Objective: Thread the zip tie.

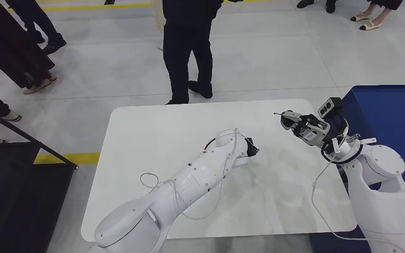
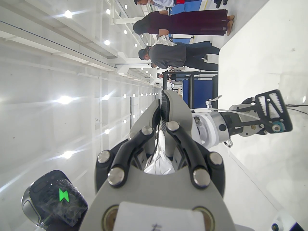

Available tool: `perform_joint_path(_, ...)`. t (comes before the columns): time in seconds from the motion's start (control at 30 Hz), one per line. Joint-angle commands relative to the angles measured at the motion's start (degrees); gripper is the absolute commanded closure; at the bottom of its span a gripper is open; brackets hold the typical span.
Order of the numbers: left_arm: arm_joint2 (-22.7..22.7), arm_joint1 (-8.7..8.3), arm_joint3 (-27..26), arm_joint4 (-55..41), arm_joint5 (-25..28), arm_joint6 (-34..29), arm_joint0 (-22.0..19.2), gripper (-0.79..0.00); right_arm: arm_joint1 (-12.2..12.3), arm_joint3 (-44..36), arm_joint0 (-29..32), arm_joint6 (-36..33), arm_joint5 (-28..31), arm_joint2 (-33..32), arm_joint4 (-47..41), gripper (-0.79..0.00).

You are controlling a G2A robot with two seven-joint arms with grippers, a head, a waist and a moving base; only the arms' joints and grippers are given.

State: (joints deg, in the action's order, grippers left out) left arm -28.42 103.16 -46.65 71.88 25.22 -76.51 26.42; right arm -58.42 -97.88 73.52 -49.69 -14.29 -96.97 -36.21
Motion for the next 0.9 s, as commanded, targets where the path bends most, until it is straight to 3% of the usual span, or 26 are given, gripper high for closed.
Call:
perform_joint_path(0.0, -0.1, 0.05, -0.5, 0.0, 0.2, 0.3, 0.1, -0.129, 0.0, 0.0, 0.0, 0.0, 0.0, 0.0, 0.0, 0.0)
perform_joint_path(0.2, -2.0, -0.61, -4.8, -0.6, 1.3, -0.8, 0.2, -0.179, 0.0, 0.0, 0.0, 0.0, 0.0, 0.0, 0.0, 0.0)
perform_joint_path(0.37, -4.5, -2.06, -7.1, 2.2, -0.7, -1.6, 1.0, -0.142, 0.0, 0.0, 0.0, 0.0, 0.0, 0.0, 0.0, 0.0)
perform_joint_path(0.53, -4.8, -2.19, -5.9, 2.0, 0.5, -2.0, 1.5, -0.179, 0.0, 0.0, 0.0, 0.0, 0.0, 0.0, 0.0, 0.0)
perform_joint_path(0.87, -4.3, -1.15, -2.3, 0.8, 2.1, 0.4, 0.6, -0.175, 0.0, 0.0, 0.0, 0.0, 0.0, 0.0, 0.0, 0.0)
